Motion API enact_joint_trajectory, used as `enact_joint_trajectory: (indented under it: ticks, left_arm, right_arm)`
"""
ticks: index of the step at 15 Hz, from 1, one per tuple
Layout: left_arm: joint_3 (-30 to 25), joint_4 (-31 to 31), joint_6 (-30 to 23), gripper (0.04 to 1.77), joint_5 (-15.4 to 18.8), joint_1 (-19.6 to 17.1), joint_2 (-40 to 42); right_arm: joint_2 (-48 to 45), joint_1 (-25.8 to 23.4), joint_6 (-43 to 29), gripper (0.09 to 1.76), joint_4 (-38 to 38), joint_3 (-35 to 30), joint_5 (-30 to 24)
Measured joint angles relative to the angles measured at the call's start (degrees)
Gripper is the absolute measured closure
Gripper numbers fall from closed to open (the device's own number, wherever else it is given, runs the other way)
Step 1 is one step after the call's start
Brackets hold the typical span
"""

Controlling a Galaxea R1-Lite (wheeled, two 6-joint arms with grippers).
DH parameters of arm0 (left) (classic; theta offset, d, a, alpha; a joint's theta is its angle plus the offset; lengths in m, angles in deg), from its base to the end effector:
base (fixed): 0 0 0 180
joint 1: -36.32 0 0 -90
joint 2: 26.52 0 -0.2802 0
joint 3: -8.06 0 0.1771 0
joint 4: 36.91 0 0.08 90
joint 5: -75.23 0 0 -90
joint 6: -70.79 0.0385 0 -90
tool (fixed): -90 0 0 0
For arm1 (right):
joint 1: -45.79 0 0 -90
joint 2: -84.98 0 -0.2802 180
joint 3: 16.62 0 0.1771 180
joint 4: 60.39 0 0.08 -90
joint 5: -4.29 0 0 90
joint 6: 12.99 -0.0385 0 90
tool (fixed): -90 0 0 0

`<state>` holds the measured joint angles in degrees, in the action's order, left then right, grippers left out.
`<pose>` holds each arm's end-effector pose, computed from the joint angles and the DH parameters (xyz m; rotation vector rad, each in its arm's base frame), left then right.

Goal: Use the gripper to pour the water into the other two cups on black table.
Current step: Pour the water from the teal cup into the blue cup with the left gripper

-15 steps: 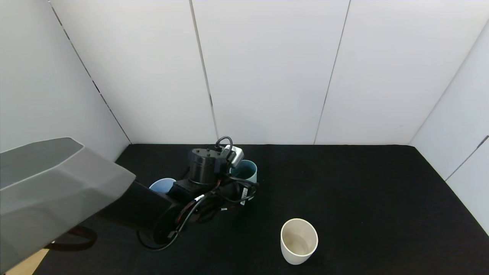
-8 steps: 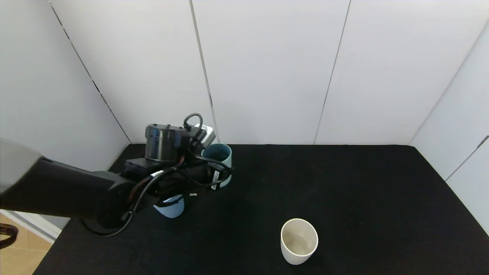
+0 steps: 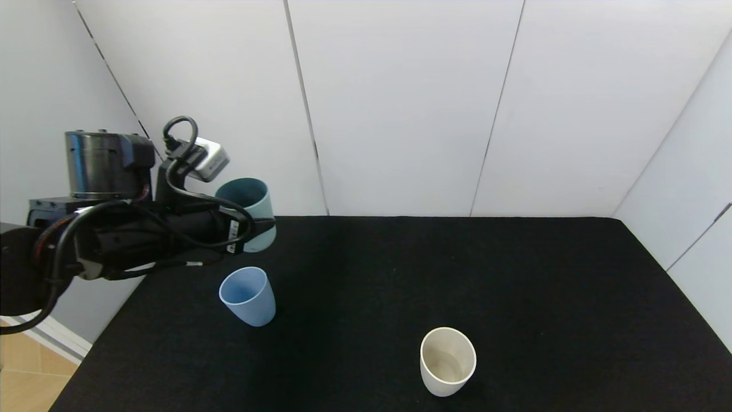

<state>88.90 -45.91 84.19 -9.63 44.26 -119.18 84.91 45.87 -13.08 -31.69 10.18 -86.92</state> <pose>0.2936 -0.0444 0.2016 0.2392 0.3360 -0.2673 -0.0038 0.0008 0.0759 0.0019 0.0320 0.0225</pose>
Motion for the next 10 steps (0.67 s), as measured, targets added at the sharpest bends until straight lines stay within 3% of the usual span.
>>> enact_joint_trajectory:
  ticks: [6, 10]
  left_arm:
    - [-1.4, -7.0, 9.4, 0.67, 7.8, -15.2, 7.4]
    - [-4.6, -8.5, 16.4, 0.67, 8.5, -20.4, 9.7]
  right_arm:
    - [0.0, 0.0, 0.0, 0.14, 0.0, 0.0, 0.0]
    - [0.0, 0.0, 0.0, 0.14, 0.0, 0.0, 0.0]
